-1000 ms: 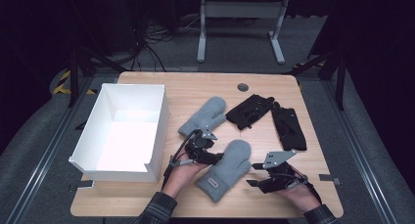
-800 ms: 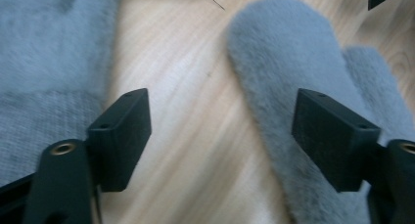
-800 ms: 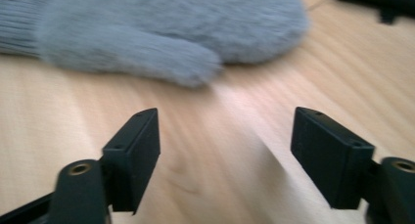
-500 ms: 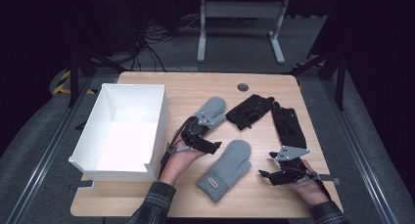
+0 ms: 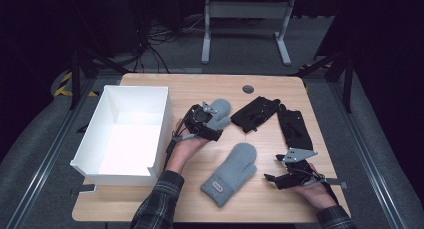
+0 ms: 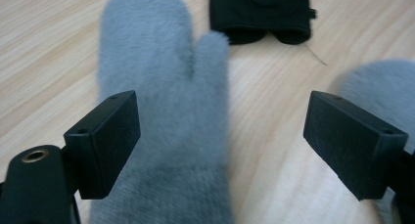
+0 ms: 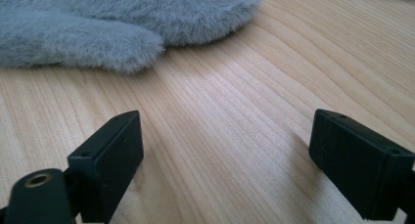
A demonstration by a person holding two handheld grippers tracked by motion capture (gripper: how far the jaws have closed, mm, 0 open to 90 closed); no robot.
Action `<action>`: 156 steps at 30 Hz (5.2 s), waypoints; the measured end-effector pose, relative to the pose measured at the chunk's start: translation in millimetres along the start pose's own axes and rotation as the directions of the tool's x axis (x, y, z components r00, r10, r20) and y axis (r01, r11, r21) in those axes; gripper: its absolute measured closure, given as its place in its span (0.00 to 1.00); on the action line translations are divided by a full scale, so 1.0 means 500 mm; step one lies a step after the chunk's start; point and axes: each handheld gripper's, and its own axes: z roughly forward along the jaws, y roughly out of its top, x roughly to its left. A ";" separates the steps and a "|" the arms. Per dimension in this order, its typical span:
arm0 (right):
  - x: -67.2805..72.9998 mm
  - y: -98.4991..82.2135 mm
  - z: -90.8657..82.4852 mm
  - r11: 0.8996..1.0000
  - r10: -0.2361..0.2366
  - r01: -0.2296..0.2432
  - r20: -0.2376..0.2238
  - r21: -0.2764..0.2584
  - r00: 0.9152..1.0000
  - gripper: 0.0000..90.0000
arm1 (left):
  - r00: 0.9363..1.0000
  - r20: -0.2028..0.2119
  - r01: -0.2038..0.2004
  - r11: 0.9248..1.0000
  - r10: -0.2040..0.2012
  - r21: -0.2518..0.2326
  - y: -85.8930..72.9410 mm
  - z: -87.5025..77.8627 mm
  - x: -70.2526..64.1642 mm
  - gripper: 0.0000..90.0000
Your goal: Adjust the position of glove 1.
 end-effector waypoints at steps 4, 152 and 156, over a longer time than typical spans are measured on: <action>0.000 0.000 0.000 1.000 0.000 0.000 0.000 0.000 1.000 0.15 | 1.000 -0.011 0.029 0.999 -0.028 0.036 0.007 0.021 0.026 0.18; 0.001 0.001 0.001 1.000 0.005 -0.005 0.004 0.000 1.000 0.15 | 0.963 0.270 -0.048 0.995 0.024 0.084 -0.067 -0.024 -0.193 0.16; 0.001 0.001 0.001 1.000 0.005 -0.005 0.004 0.000 1.000 0.15 | 0.956 0.294 -0.033 0.995 0.002 0.099 -0.075 -0.005 -0.187 0.14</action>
